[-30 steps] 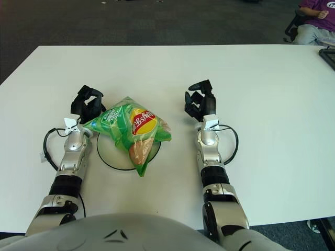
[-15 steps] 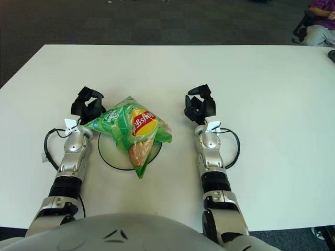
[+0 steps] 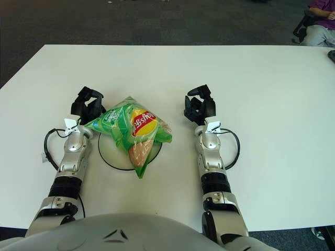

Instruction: Put the snack into the plate.

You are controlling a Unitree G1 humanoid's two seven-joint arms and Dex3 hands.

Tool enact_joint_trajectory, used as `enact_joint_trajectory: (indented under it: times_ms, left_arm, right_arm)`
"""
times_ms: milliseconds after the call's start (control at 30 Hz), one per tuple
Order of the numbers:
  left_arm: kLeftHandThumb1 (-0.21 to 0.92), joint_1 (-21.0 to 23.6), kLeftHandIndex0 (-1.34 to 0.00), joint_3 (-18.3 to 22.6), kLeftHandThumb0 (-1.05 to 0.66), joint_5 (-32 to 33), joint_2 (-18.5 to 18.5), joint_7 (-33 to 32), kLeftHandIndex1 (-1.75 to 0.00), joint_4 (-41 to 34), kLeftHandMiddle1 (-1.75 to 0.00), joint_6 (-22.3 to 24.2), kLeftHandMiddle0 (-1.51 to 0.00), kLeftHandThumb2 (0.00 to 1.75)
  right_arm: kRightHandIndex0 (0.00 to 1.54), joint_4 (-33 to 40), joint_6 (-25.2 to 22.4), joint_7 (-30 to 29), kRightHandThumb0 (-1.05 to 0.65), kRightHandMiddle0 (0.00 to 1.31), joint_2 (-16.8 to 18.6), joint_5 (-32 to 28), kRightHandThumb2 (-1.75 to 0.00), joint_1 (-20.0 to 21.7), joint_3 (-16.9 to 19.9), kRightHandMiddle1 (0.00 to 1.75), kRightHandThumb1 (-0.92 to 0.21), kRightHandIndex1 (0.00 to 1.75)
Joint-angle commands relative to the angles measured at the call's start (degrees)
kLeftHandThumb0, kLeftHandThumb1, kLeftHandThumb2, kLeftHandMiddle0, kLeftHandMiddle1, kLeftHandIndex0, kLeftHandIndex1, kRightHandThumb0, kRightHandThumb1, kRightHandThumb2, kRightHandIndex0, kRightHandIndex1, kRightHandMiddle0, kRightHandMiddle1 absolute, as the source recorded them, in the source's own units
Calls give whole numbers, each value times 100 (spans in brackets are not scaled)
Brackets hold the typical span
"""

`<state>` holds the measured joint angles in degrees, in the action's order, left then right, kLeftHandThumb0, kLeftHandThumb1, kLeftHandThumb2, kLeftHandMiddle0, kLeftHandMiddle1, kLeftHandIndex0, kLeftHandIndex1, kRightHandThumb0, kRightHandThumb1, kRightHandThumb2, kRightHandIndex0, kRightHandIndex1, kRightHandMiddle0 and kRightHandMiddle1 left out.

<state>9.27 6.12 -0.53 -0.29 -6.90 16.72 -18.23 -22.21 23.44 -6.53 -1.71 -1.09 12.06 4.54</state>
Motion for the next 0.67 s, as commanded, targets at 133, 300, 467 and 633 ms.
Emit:
enact_joint_trajectory:
  times_ms: [133, 300, 467, 633]
  left_arm:
    - [92, -29, -52, -16, -22, -12, 35, 29, -175, -32, -175, 30, -92, 34]
    - [92, -28, -52, -19, -22, -13, 35, 30, -175, -31, -175, 27, -92, 34]
    - [92, -31, -52, -20, -22, -9, 38, 37, -175, -38, -175, 32, -92, 34]
    - [92, -35, -52, -21, -22, -9, 43, 40, -175, -45, -175, 35, -92, 34]
  right_arm:
    - [88, -149, -44, -1, -38, 35, 138, 33, -83, -402, -22, 175, -68, 175]
    - [88, -148, -50, -4, -38, 35, 135, 45, -84, -403, -24, 175, -68, 175]
    - [88, -161, -56, -13, -38, 35, 131, 64, -84, -396, -25, 175, -67, 175]
    - [88, -178, -62, -19, -38, 36, 128, 80, -85, -389, -24, 175, -67, 175]
